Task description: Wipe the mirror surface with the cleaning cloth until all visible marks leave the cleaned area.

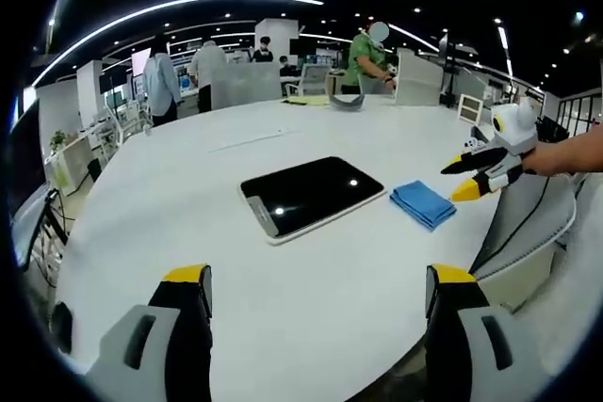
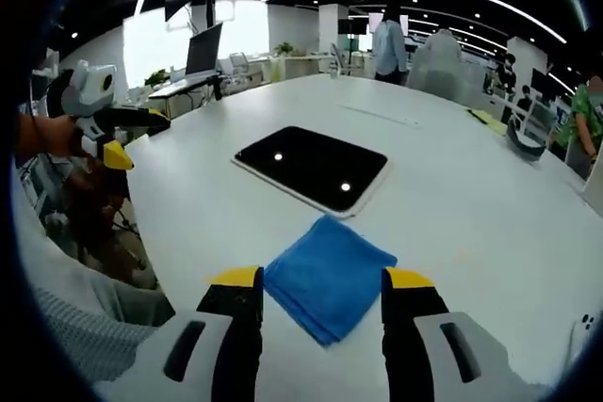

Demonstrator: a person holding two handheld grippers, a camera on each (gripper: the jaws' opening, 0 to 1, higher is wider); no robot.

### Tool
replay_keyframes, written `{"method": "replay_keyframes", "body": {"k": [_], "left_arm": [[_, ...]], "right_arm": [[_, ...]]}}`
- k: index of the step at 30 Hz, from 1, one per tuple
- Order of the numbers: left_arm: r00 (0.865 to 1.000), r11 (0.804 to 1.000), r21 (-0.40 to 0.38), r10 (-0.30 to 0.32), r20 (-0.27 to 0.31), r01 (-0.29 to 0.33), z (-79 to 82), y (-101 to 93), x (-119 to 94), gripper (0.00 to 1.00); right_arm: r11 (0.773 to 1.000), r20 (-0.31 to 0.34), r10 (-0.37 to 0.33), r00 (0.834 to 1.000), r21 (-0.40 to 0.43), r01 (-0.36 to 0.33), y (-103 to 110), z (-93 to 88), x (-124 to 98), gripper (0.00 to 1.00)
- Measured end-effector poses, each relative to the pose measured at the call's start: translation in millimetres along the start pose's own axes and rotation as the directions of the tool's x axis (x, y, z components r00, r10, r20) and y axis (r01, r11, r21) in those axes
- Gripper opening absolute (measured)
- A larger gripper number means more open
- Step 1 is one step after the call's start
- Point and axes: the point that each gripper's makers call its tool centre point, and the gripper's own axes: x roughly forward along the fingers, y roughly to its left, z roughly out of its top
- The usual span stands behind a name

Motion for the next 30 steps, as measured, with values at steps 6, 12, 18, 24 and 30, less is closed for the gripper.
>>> {"method": "replay_keyframes", "body": {"k": [6,12,18,24,30], "left_arm": [[1.000,1.000,0.003,-0.010,-0.012,0.010,-4.5,-3.7,0.9,0.95],[1.000,1.000,0.012,-0.017,-0.009,0.017,-2.3,-5.1,1.7,0.95],[1.000,1.000,0.011,-0.024,-0.010,0.024,-2.6,-6.2,2.1,0.95],[0.999,1.000,0.003,-0.026,-0.018,0.026,-7.1,-7.1,0.2,0.94],[0.999,1.000,0.001,-0.026,-0.022,0.026,-9.7,-4.5,-1.4,0.94]], "right_arm": [[1.000,-0.036,0.000,0.999,0.010,0.000,-6.1,-4.3,17.3,0.37],[1.000,-0.076,0.009,0.997,0.025,-0.007,-9.1,-8.3,30.0,0.33],[0.999,-0.114,0.011,0.993,0.035,-0.007,-5.9,-16.3,39.7,0.32],[0.999,-0.133,0.006,0.991,0.041,0.000,-6.5,-22.8,43.6,0.30],[1.000,-0.145,0.001,0.989,0.026,0.003,-8.0,-20.1,41.3,0.27]]}}
